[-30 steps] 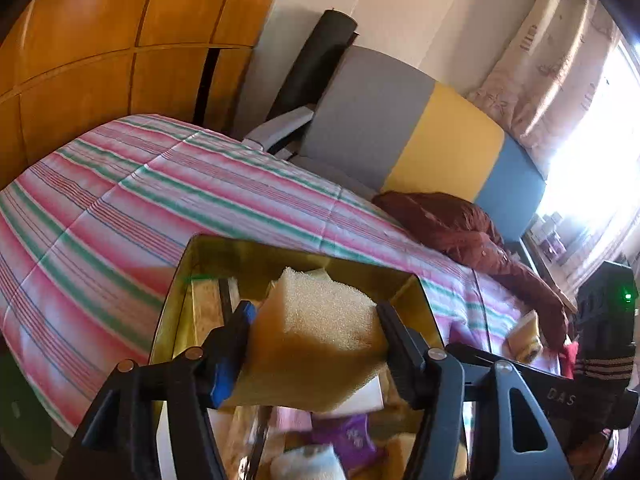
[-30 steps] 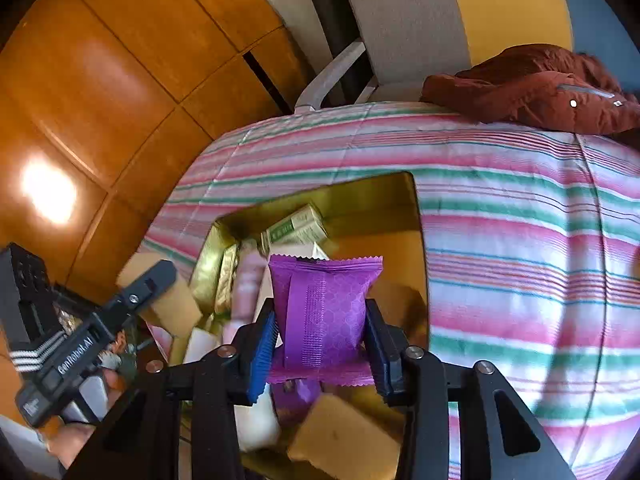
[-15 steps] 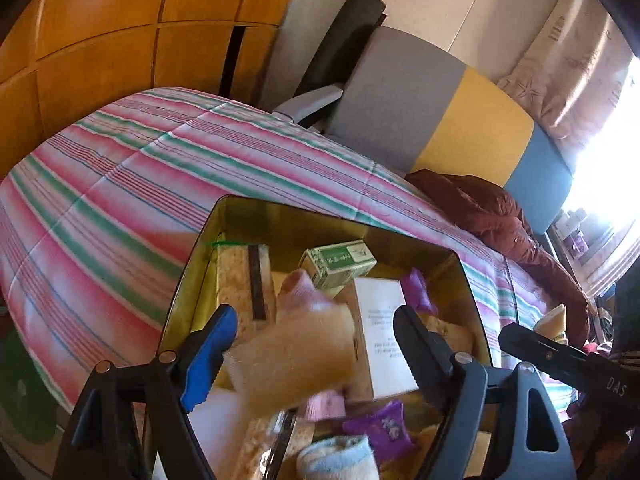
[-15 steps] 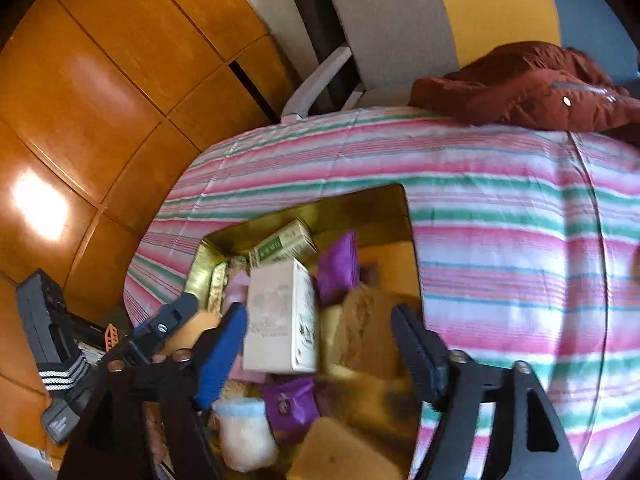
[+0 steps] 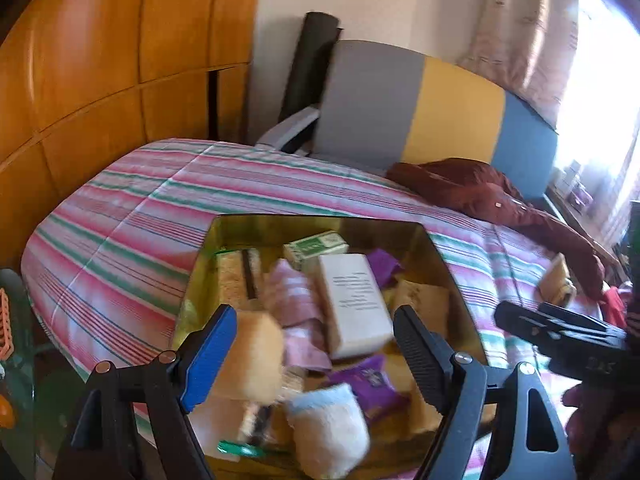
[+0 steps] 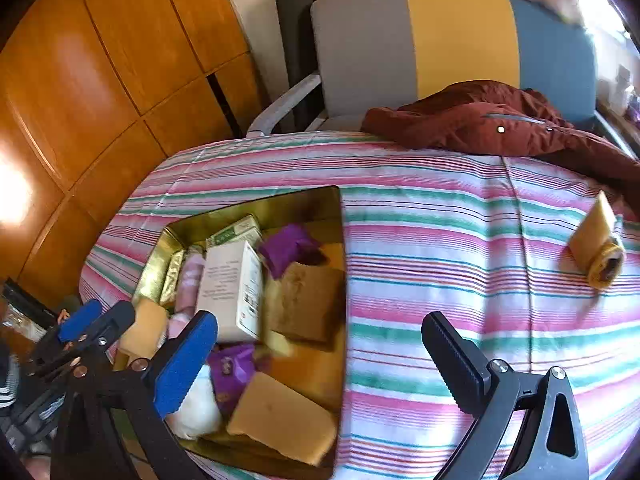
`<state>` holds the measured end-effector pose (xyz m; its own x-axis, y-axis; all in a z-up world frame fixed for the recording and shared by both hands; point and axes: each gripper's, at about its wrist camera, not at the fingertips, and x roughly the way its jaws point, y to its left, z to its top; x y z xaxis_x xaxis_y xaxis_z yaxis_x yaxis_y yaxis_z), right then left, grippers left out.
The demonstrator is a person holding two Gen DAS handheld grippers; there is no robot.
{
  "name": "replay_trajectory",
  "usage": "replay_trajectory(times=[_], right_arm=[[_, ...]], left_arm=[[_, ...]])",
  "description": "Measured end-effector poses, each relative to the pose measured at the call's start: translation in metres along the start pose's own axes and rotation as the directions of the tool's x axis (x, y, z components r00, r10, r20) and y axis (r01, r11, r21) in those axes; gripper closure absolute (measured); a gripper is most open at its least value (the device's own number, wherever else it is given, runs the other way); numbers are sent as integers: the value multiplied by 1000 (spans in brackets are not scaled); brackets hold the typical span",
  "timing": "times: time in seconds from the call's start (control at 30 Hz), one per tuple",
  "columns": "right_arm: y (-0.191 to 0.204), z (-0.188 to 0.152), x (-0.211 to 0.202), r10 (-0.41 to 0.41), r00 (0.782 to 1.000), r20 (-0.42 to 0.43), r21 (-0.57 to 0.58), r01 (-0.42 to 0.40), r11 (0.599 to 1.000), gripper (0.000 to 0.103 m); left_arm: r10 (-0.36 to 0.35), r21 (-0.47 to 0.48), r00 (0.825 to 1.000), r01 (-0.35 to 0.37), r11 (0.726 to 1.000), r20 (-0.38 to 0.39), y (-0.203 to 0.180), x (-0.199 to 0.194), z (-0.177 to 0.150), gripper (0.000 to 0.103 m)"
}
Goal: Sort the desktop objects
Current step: 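Withdraw both tools from the tray back toward the remaining items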
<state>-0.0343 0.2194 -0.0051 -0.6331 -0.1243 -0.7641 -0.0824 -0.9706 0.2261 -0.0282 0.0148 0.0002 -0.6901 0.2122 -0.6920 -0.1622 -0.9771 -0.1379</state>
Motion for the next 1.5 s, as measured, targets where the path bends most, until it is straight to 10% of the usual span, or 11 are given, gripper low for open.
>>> replay_trajectory(times=[1.5], right_arm=[[-221, -40, -77, -351, 936, -31, 261, 347, 901, 0]], left_arm=[[-156, 346, 987, 161, 924, -42, -143, -13, -31, 21]])
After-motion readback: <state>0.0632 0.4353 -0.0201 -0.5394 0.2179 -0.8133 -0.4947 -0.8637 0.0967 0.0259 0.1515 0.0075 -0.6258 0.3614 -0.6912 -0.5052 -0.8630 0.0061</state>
